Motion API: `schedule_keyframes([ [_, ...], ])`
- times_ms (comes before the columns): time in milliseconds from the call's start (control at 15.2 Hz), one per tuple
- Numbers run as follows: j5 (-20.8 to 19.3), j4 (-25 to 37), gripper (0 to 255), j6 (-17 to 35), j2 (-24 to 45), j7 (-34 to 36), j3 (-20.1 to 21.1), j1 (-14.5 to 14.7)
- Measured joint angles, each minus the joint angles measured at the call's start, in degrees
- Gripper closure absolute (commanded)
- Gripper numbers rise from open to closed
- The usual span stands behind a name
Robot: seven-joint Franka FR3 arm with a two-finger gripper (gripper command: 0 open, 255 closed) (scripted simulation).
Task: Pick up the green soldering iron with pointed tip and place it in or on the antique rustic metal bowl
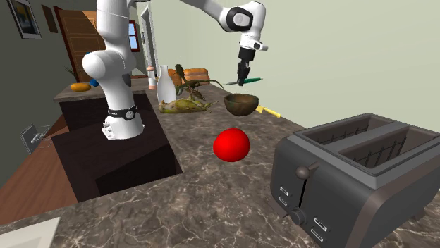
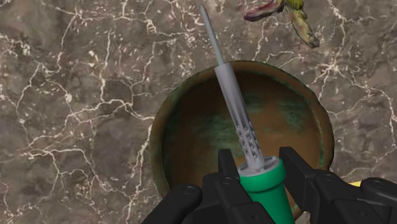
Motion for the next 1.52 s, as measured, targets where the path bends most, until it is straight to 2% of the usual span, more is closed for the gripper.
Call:
schedule_keyframes([
  [858, -1.45, -3.79, 255, 7.92, 4.33, 1.47, -0.24, 0.98],
  [1320, -1.60, -4.11, 255, 8.66, 4.76, 1.50, -0.32, 1.00],
  [1386, -1.60, -4.12, 0, 8.66, 4.76, 1.50, -0.32, 1.00],
  [1518, -1.60, -4.12, 0, 8.67, 4.76, 1.51, -0.32, 1.01],
])
